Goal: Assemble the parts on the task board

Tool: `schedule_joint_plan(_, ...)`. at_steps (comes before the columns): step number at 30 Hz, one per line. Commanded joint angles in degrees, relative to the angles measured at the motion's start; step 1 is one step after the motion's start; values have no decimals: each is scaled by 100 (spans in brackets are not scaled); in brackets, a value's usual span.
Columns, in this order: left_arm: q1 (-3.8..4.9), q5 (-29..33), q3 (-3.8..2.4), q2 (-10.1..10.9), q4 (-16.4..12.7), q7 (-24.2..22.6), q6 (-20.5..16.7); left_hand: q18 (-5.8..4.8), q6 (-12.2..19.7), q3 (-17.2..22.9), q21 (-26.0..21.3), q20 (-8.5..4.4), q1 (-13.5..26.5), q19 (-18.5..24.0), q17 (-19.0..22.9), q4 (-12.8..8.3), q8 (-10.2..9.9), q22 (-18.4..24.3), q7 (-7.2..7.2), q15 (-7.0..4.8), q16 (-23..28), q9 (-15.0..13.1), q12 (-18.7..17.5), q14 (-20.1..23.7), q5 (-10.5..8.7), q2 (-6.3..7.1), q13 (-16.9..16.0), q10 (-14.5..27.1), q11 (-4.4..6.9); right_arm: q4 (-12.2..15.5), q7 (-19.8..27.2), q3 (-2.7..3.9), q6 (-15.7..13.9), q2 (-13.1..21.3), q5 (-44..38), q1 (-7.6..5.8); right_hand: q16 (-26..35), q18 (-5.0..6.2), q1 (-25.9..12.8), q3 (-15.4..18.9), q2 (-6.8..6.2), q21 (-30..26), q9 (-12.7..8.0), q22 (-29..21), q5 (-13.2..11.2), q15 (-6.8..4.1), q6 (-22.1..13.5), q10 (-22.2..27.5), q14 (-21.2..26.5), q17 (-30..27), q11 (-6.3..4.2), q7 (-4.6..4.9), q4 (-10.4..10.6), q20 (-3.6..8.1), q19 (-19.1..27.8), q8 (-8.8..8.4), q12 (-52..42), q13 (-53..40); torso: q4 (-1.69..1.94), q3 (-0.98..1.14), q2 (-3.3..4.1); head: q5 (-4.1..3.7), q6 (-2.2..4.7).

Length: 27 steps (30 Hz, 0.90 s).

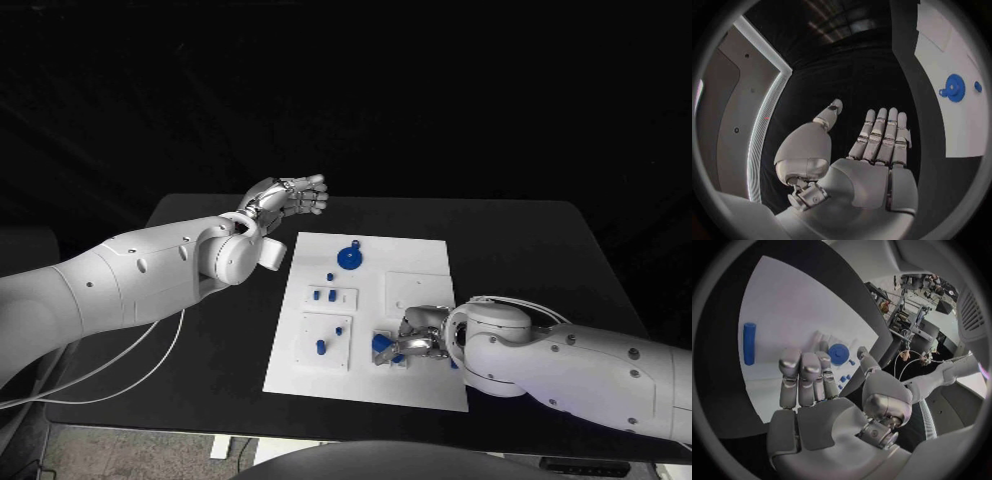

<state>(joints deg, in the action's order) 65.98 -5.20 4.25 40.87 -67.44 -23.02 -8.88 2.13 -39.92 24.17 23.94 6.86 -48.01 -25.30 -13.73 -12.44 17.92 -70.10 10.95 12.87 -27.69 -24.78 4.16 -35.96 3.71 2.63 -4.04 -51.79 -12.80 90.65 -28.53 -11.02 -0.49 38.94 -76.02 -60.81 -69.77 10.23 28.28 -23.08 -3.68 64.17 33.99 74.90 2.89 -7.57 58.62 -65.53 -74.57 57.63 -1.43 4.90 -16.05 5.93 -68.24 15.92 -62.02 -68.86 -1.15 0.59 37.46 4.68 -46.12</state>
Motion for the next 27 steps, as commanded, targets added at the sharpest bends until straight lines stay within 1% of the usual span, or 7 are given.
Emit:
schedule_joint_plan(1, 3, 21, -4, -4, -9, -34, 70, 102, 39, 0, -31, 15, 40, -38, -9, 40, -30, -6, 152, -1, 28, 7, -31, 51, -23, 15, 8, 44, 2, 46, 74, 0, 48, 21, 275, 6, 26, 477, -56, 17, 18, -25, 6, 74, -4, -29, -10, 23, 0, 6, -30, -22, -26, 63, 9, -34, 25, -9, -2, 2, 0, 8, -8)
schedule_joint_plan(7, 3, 21, -4, -1, -10, -29, 70, 104, 43, 2, -33, 16, 41, -40, -10, 44, -32, -7, 153, 0, 29, 7, -30, 51, -23, 16, 8, 46, 1, 134, 80, 0, 58, 79, 336, 6, 26, 477, -65, 24, 27, -26, 6, 73, -4, -31, -4, 19, -2, 7, -32, -24, -32, 67, 6, -34, 25, -10, -4, 0, -1, 13, -11)
schedule_joint_plan(11, 3, 21, -3, 1, -11, -23, 67, 104, 44, 2, -33, 16, 41, -40, -10, 45, -32, -7, 153, 0, 29, 8, -30, 50, -23, 17, 8, 46, 1, 165, 105, 1, 48, 85, 336, 6, 25, 477, -61, 25, 31, -26, 6, 73, -4, -32, -2, 17, -2, 7, -33, -25, -37, 70, 4, -34, 25, -10, -5, 2, -1, 17, -14)
schedule_joint_plan(20, 3, 21, -3, 1, -10, -20, 61, 106, 47, 5, -35, 16, 38, -42, -11, 46, -33, -8, 154, 1, 29, 8, -30, 50, -23, 19, 8, 47, 0, 213, 212, 2, 88, 107, 336, 5, 25, 477, -30, 27, 87, -25, 5, 74, -3, -35, 3, 9, -5, 9, -36, -28, -51, 81, -3, -38, 27, -14, -6, 1, -1, 21, -10)
schedule_joint_plan(22, 3, 21, -3, 1, -10, -17, 59, 107, 48, 5, -35, 16, 37, -42, -12, 46, -33, -9, 155, 1, 29, 8, -30, 50, -23, 19, 8, 47, 0, 224, 241, 2, 89, 104, 358, 5, 24, 477, 14, 22, 123, -24, 5, 75, -3, -36, 6, 4, -7, 10, -37, -28, -56, 86, -7, -40, 29, -17, -5, 0, -2, 22, -9)
schedule_joint_plan(27, 3, 20, -3, 1, -7, 5, 56, 109, 49, 9, -36, 16, 33, -44, -13, 47, -33, -10, 155, 1, 29, 8, -29, 49, -22, 17, 7, 47, 0, 196, 278, 2, 46, 96, 369, 5, 27, 477, 158, -48, 279, -21, 4, 76, -3, -34, 13, -6, -12, 9, -35, -27, -51, 91, -22, -45, 32, -23, -4, 0, -1, 21, -8)
